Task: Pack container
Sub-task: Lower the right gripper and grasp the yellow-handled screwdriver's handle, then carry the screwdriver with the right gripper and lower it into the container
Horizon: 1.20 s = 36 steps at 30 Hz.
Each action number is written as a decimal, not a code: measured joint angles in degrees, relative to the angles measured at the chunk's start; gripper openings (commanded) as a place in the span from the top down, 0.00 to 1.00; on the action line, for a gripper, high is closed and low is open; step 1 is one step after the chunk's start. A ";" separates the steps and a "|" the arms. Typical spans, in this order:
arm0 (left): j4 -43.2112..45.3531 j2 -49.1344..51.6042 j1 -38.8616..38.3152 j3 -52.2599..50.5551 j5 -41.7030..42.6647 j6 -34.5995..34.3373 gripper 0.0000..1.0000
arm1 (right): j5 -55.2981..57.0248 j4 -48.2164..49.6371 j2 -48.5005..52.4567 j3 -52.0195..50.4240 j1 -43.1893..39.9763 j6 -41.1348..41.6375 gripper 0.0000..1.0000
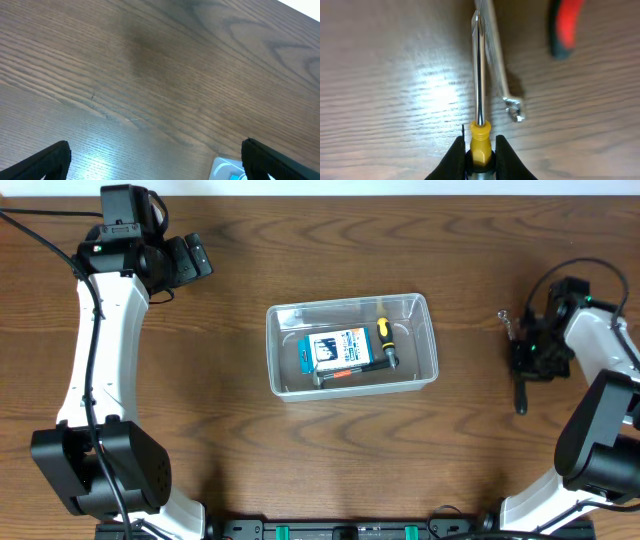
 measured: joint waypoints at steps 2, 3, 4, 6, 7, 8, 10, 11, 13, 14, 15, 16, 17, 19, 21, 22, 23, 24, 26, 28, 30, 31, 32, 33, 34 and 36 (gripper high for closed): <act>0.00 0.02 0.00 0.00 0.00 0.00 0.02 | -0.09 -1.53 0.00 2.49 0.04 0.09 0.99; 0.02 0.00 0.00 0.00 0.00 0.00 0.02 | -0.09 -2.19 0.00 3.58 0.09 0.11 0.99; 0.00 0.00 0.00 0.00 0.00 0.00 0.02 | -0.09 -2.95 0.00 4.76 0.15 0.11 0.99; 0.02 0.00 0.00 0.00 0.00 0.00 0.02 | -0.09 -4.22 0.00 6.95 0.48 0.11 0.99; 0.00 0.00 0.00 0.00 0.00 0.00 0.02 | -0.07 -5.20 0.00 8.41 0.92 0.11 0.99; 0.00 0.00 0.00 0.00 0.00 0.00 0.02 | -0.11 -5.73 0.00 9.40 1.38 0.11 0.99; 0.00 0.00 0.00 0.00 0.00 0.00 0.02 | -0.28 -6.82 0.00 11.43 2.58 0.13 0.99; 0.02 0.00 0.00 0.00 0.00 0.00 0.02 | -0.39 -7.41 0.00 12.33 3.26 0.13 0.99; 0.00 0.00 0.00 0.00 0.00 0.00 0.02 | -0.72 -8.52 0.00 14.08 5.07 0.15 0.99; 0.00 0.00 0.00 0.00 0.00 0.00 0.02 | -0.90 -9.01 0.00 14.91 6.05 0.22 0.99; 0.00 0.00 0.00 0.00 0.00 0.00 0.02 | -1.07 -9.27 0.00 15.63 6.95 0.33 0.99; 0.00 0.02 0.00 0.00 0.00 0.00 0.02 | -1.20 -9.81 0.00 16.57 8.20 0.46 0.99; 0.00 0.00 0.00 0.00 0.00 0.00 0.02 | -1.40 -10.10 0.00 17.27 9.35 0.59 0.99; 0.02 0.00 0.00 0.00 0.00 0.00 0.02 | -1.77 -11.04 0.00 18.80 11.89 1.01 0.99; 0.00 0.00 0.00 0.00 0.00 0.00 0.02 | -2.01 -11.61 0.00 19.96 14.34 1.51 0.99; 0.02 0.00 0.00 0.00 0.00 0.00 0.02 | -2.16 -11.74 0.00 20.55 15.85 1.81 0.99; 0.02 0.00 0.00 0.00 0.00 0.00 0.02 | -2.23 -11.78 0.00 20.90 17.14 2.10 0.99; 0.02 0.00 0.00 0.00 0.00 0.00 0.02 | -2.38 -11.89 0.00 21.33 18.97 2.54 0.99; 0.02 0.02 0.00 0.00 0.00 -0.02 0.02 | -2.64 -11.85 0.00 21.79 21.64 3.17 0.99; 0.02 0.02 0.00 0.00 0.00 0.00 0.02 | -2.73 -11.87 0.00 22.36 24.55 3.87 0.99; 0.00 0.02 0.00 0.00 0.00 0.00 0.02 | -2.82 -11.80 0.00 22.91 27.58 4.74 0.99; 0.02 0.00 0.00 0.00 0.00 0.00 0.02 | -2.84 -11.69 0.00 23.23 29.22 5.11 0.99; 0.02 0.00 0.00 0.00 0.00 0.00 0.02 | -2.86 -11.50 0.00 23.41 30.34 5.38 0.99; 0.00 0.00 0.00 0.00 0.00 0.00 0.02 | -2.86 -11.21 0.00 23.52 31.67 5.62 0.99; 0.02 0.02 0.00 0.00 0.00 0.00 0.02 | -2.86 -10.93 0.00 23.61 33.05 6.01 0.99; 0.00 0.00 0.00 0.00 0.00 0.00 0.02 | -2.84 -10.21 0.00 23.61 35.36 6.64 0.99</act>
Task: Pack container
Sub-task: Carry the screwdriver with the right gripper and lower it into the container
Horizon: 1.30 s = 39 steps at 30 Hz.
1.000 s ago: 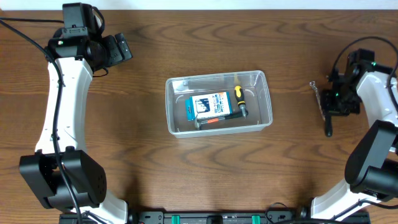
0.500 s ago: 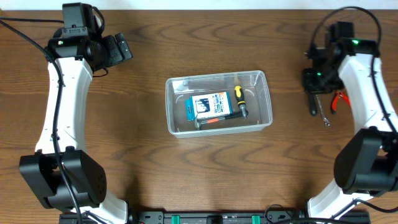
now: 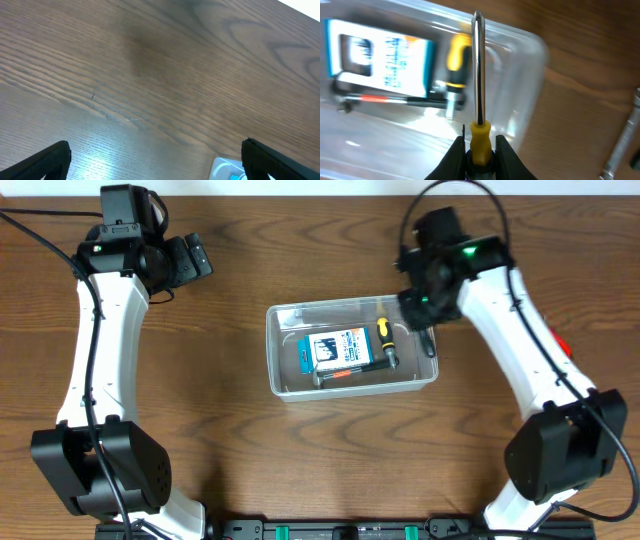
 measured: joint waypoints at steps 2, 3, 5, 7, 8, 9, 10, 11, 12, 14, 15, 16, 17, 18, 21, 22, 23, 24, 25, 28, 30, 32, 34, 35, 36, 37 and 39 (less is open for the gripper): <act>0.02 0.00 0.00 0.00 0.00 0.00 0.02 | -0.02 0.85 0.00 0.02 1.73 0.98 0.99; 0.02 0.00 0.00 0.00 0.00 0.00 0.02 | -0.04 1.38 0.00 0.00 2.40 1.49 0.99; 0.00 0.00 0.00 0.00 0.00 0.00 0.02 | -0.02 2.62 0.00 0.02 3.58 2.62 0.99; 0.00 0.00 0.00 0.00 0.00 0.00 0.02 | -0.02 3.58 0.00 0.02 4.42 3.65 0.99; 0.02 0.00 0.00 0.00 0.00 0.00 0.02 | -0.02 3.93 0.00 0.02 4.76 4.07 0.99; 0.02 0.00 0.00 0.00 0.00 0.00 0.02 | -0.02 4.13 0.00 0.02 4.96 4.46 0.99; 0.02 0.00 0.00 0.00 0.00 0.00 0.02 | -0.02 4.28 0.00 0.02 5.29 4.87 0.99; 0.02 0.00 0.00 0.00 0.00 0.00 0.02 | 0.04 4.39 0.00 0.02 5.55 5.16 0.99; 0.02 0.00 0.00 0.00 0.00 0.00 0.02 | 0.02 4.48 0.00 0.02 5.84 5.38 0.99; 0.02 0.00 0.00 0.00 0.00 0.00 0.02 | 0.02 4.72 0.00 0.02 6.62 5.75 0.99; 0.00 0.00 0.00 0.00 0.00 0.00 0.02 | 0.02 4.72 0.00 0.02 6.95 5.81 0.99; 0.02 0.00 0.00 0.00 0.00 0.00 0.02 | 0.00 4.74 0.00 0.02 7.30 5.95 0.99; 0.02 0.02 0.00 0.00 0.00 0.00 0.02 | 0.00 4.74 0.00 0.02 7.67 6.03 0.99; 0.00 0.00 0.00 0.00 -0.02 0.00 0.02 | 0.02 4.74 0.00 0.02 8.02 6.12 0.99; 0.00 0.02 0.00 0.00 0.00 0.00 0.02 | 0.02 4.72 0.00 0.02 8.98 6.49 0.99; 0.02 0.00 0.00 0.00 0.00 0.00 0.02 | 0.02 4.74 0.00 0.02 9.31 6.58 0.99; 0.02 0.00 0.00 0.00 0.00 0.00 0.02 | 0.02 4.83 0.00 0.00 9.64 6.69 0.99; 0.02 0.00 0.00 0.00 0.00 0.00 0.02 | 0.00 4.96 0.00 0.00 9.94 6.73 0.99; 0.02 0.00 0.00 0.00 0.00 0.00 0.02 | 0.00 5.09 0.00 -0.07 10.14 6.82 0.99; 0.02 0.00 0.00 0.00 -0.02 -0.02 0.02 | 0.04 6.21 0.00 -1.51 10.88 6.88 0.99; 0.02 0.02 0.00 0.00 0.00 -0.02 0.02 | 0.00 7.10 0.00 -3.34 11.23 6.91 0.99; 0.02 0.02 0.00 0.00 0.00 -0.02 0.02 | 0.00 7.80 0.02 -5.60 11.50 6.93 0.99; 0.00 0.00 0.00 0.00 0.00 -0.02 0.02 | 0.00 8.04 0.13 -7.45 11.58 6.93 0.99; 0.02 0.00 0.00 0.00 0.00 -0.02 0.02 | 0.02 8.20 0.24 -8.07 11.58 6.93 0.99; 0.02 0.00 0.00 0.00 0.00 -0.02 0.02 | 0.00 8.31 0.26 -8.52 11.58 6.93 0.99; 0.00 0.00 0.00 0.00 0.00 -0.02 0.02 | 0.02 8.37 0.26 -8.76 11.58 6.91 0.99; 0.02 0.00 0.00 0.00 0.00 -0.02 0.02 | 0.00 8.68 0.26 -8.90 11.58 6.91 0.99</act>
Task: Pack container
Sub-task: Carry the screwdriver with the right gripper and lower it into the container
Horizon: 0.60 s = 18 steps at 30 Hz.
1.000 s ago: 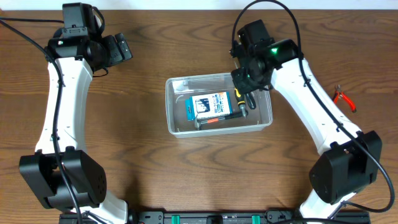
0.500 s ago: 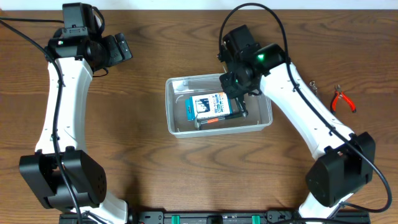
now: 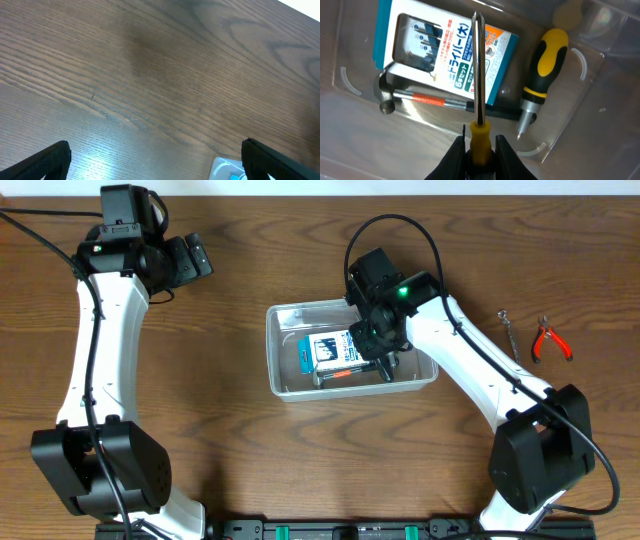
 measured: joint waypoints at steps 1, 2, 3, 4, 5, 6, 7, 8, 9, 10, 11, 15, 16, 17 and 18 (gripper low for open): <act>0.00 0.00 0.00 0.00 0.00 0.00 0.02 | 0.00 0.26 0.00 0.00 0.00 0.02 0.99; -0.02 0.00 0.00 0.00 0.00 0.00 0.02 | 0.02 0.39 0.00 0.00 0.00 0.02 0.99; 0.00 0.00 0.00 0.00 0.00 0.02 0.02 | 0.00 0.50 0.00 -0.02 0.00 0.00 0.99; 0.00 0.02 0.00 0.00 0.00 0.00 0.02 | 0.00 0.66 0.00 -0.02 0.00 0.02 0.99; 0.00 0.00 0.00 0.00 0.00 0.00 0.02 | 0.00 0.85 0.00 -0.13 0.00 0.02 0.99; 0.00 0.00 0.00 0.00 0.00 0.00 0.02 | 0.02 1.05 0.00 -0.33 0.00 0.02 0.99; 0.00 0.02 0.00 0.00 0.00 0.00 0.02 | 0.00 1.40 0.00 -0.68 0.00 0.02 0.99; 0.00 0.00 0.00 0.00 0.00 0.00 0.02 | 0.00 1.84 0.00 -1.18 0.00 0.02 0.99; 0.00 0.00 0.00 0.00 0.00 0.00 0.02 | 0.02 2.27 0.00 -1.75 0.00 0.00 0.99; 0.00 0.00 0.00 0.00 -0.02 0.00 0.02 | 0.00 2.58 0.00 -2.27 0.00 0.02 0.99; 0.00 0.00 0.00 0.00 0.00 0.00 0.02 | 0.07 3.26 0.00 -3.08 0.00 0.00 0.98; -0.02 0.00 0.00 0.00 0.00 0.00 0.02 | 0.13 5.79 0.00 -6.27 0.00 0.02 0.97; 0.00 0.00 0.00 0.00 0.00 0.00 0.02 | 0.13 6.03 0.00 -6.91 0.00 0.02 0.96; 0.00 0.02 0.00 0.00 -0.02 0.00 0.02 | 0.13 6.21 0.00 -7.63 0.00 0.02 0.89; -0.02 0.02 0.00 0.00 0.00 0.00 0.02 | 0.11 6.27 0.00 -8.11 0.00 0.02 0.86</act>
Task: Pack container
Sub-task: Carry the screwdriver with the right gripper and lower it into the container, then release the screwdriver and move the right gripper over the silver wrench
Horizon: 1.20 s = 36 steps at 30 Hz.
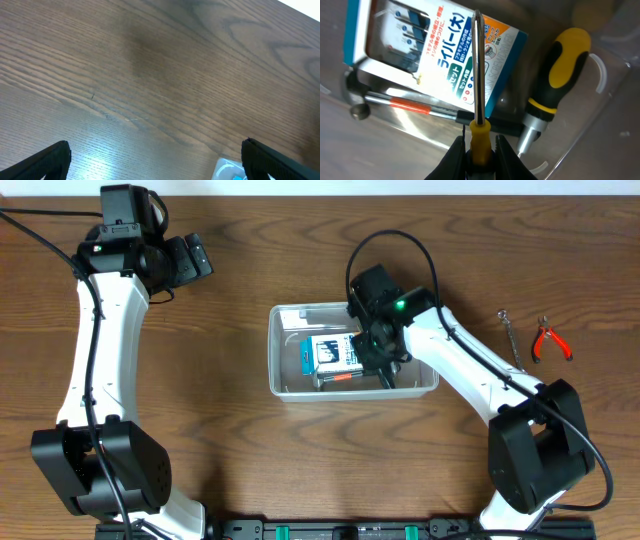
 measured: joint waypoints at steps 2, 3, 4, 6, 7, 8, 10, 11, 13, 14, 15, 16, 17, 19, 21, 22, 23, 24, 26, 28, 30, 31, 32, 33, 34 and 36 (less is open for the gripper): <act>0.02 -0.02 0.00 0.00 0.00 0.00 0.02 | 0.04 0.15 0.00 -0.57 0.00 -0.02 0.81; 0.00 -0.02 0.00 0.00 0.00 0.00 0.02 | 0.04 0.22 0.00 -0.66 0.00 0.04 0.77; 0.02 -0.02 0.00 0.00 0.00 0.00 0.02 | 0.02 0.35 0.00 -0.68 0.00 0.11 0.73; 0.00 -0.02 0.00 0.00 0.00 0.00 0.02 | -0.02 0.74 0.00 -0.68 0.00 0.24 0.66; 0.00 -0.02 0.00 0.00 0.00 0.00 0.02 | 0.00 0.98 0.00 -0.68 0.00 0.42 0.63; 0.00 -0.02 0.00 0.00 0.00 0.00 0.02 | -0.02 1.27 0.00 -0.68 0.00 0.42 0.60; 0.00 -0.02 0.00 0.00 0.00 0.00 0.02 | -0.02 1.79 0.00 -0.70 0.00 0.31 0.58; 0.02 0.00 0.00 0.00 0.00 0.00 0.02 | -0.02 1.97 0.00 -0.70 0.00 0.33 0.58; 0.00 -0.02 0.00 0.00 0.00 0.00 0.02 | -0.04 1.97 0.00 -0.70 0.00 0.35 0.58; 0.02 -0.02 0.00 0.00 0.00 0.00 0.02 | -0.04 1.95 0.00 -0.70 0.00 0.35 0.59; 0.02 -0.02 0.00 0.00 0.00 0.00 0.02 | -0.04 1.73 0.00 -0.63 0.00 0.37 0.58; 0.00 -0.02 0.00 0.00 0.00 0.00 0.02 | -0.04 1.16 0.00 -0.37 0.00 0.37 0.58; 0.00 -0.02 0.00 0.00 0.00 0.00 0.02 | -0.07 0.46 0.00 -0.02 0.00 0.37 0.58; 0.02 -0.02 0.00 0.00 0.00 0.00 0.02 | -0.07 -2.01 0.00 1.86 0.00 0.37 0.59; 0.00 -0.02 0.00 0.00 0.00 0.00 0.02 | 0.09 -5.62 0.00 5.70 -0.20 0.37 0.59; 0.00 -0.02 0.00 0.00 -0.02 0.00 0.02 | 0.11 -7.08 0.02 7.58 -0.35 0.35 0.59; 0.02 -0.02 0.00 0.00 0.00 0.00 0.02 | 0.26 -8.81 0.00 10.03 -0.63 0.35 0.59; 0.02 0.00 0.00 0.00 0.00 0.00 0.02 | 0.52 -10.91 0.00 12.55 -1.14 0.37 0.59; 0.00 -0.02 0.00 0.00 0.00 0.00 0.02 | 1.27 -14.45 0.00 16.81 -2.93 0.35 0.60; 0.00 -0.02 0.00 0.00 0.00 0.00 0.02 | 2.27 -17.07 -0.02 20.09 -5.68 0.33 0.59; 0.00 0.00 0.00 0.00 0.00 0.00 0.02 | 3.15 -19.10 -0.02 21.70 -9.03 -0.04 0.58; 0.02 -0.02 0.00 0.00 0.00 0.00 0.02 | 3.56 -19.87 -0.02 22.03 -10.97 -0.35 0.57; 0.00 -0.02 0.00 0.00 0.00 0.00 0.02 | 3.98 -20.65 -0.02 22.14 -13.18 -0.68 0.55; 0.02 0.00 0.00 0.00 0.00 0.00 0.02 | 4.26 -21.49 0.00 22.14 -15.45 -1.14 0.55; 0.02 -0.02 0.00 0.00 0.00 0.00 0.02 | 4.48 -21.97 0.00 22.14 -17.29 -1.53 0.54; 0.02 -0.02 0.00 0.00 0.00 0.00 0.02 | 4.87 -22.51 0.00 22.14 -21.97 -2.64 0.53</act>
